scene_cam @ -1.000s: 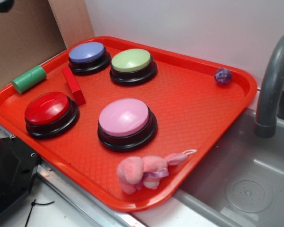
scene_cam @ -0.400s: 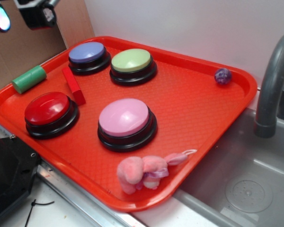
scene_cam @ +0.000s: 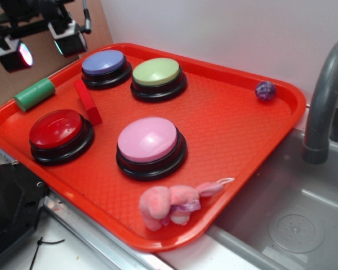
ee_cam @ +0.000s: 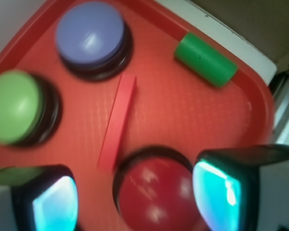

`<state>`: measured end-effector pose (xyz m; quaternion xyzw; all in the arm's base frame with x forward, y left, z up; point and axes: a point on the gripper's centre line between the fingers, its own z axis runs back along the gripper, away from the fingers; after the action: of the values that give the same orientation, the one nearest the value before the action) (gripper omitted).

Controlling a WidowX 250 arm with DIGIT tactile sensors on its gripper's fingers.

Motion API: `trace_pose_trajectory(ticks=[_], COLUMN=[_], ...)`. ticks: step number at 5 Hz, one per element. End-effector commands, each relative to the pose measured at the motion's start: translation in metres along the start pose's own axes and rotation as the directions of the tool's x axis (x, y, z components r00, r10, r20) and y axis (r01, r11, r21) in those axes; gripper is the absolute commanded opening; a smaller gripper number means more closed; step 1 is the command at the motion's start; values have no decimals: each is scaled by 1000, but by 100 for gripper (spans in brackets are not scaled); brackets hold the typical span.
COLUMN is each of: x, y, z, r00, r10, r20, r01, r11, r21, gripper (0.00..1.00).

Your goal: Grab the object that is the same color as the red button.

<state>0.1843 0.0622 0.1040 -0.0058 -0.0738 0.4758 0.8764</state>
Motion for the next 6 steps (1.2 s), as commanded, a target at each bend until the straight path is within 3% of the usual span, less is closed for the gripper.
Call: trace_pose_trajectory(ticks=[1,3,4,5,6], x=[17,18,21,24,22], y=[-8,-7,-7,-6,-8], z=[-40,-73,-86,-94,-86], r00=[994,993,992,992,995], r10=[88,92,89,90,70], r20=[68,77,89,89,65], r01=[-89,-95,-93,-93,-72], r11=[996,995,994,995,997], r21=[11,26,49,33,15], gripper=[100,100,92,0,0])
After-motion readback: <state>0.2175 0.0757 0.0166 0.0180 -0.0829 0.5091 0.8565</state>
